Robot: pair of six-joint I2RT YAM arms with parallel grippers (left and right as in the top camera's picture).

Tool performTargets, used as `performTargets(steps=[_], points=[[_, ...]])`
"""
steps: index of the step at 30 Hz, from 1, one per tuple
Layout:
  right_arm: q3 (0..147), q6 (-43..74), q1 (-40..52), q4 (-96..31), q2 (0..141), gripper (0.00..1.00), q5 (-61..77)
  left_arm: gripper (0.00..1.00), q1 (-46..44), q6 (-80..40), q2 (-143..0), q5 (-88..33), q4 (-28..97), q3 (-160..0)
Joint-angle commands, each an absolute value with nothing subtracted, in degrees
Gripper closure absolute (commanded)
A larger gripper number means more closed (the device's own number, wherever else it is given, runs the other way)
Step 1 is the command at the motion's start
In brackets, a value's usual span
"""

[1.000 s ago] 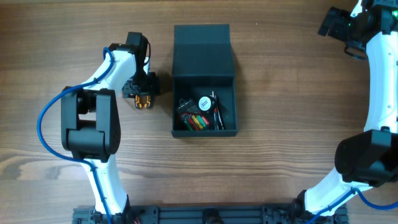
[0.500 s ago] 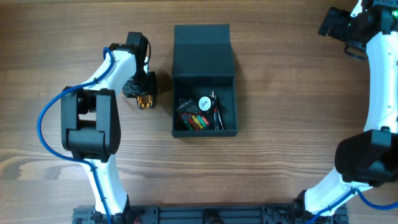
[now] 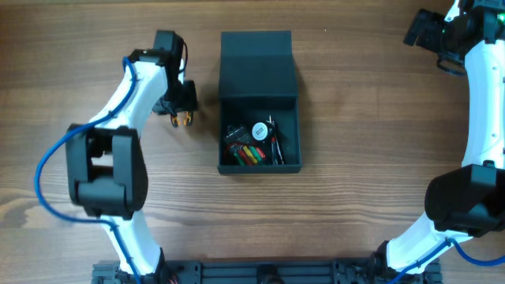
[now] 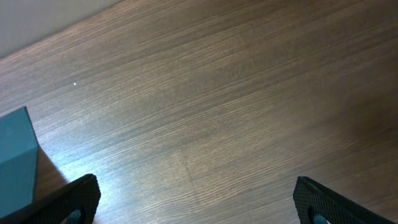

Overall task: Pack container
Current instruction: 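Carry the pliers into the box with the left gripper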

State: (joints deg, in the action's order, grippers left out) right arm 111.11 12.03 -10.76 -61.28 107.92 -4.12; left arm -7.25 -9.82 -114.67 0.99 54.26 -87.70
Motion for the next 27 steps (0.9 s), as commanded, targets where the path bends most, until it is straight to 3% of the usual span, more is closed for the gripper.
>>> performTargets(steps=[1, 11, 21, 27], points=[[112.22, 11.33, -10.52, -61.25, 107.42, 0.00, -3.86, 0.48, -7.51, -11.22, -107.87, 1.61, 54.68, -90.45], [112.22, 11.33, -10.52, -61.25, 107.42, 0.00, -3.86, 0.50, -14.41, -17.28, -94.43, -5.48, 60.34, -90.45], [112.22, 11.35, -10.52, -61.25, 107.42, 0.00, -3.86, 0.51, -30.30, -22.74, -93.76, -6.79, 63.92, -90.45], [112.22, 11.33, -10.52, -61.25, 107.42, 0.00, -3.86, 0.52, -31.09, -24.51, -94.39, -6.83, 64.42, -90.11]])
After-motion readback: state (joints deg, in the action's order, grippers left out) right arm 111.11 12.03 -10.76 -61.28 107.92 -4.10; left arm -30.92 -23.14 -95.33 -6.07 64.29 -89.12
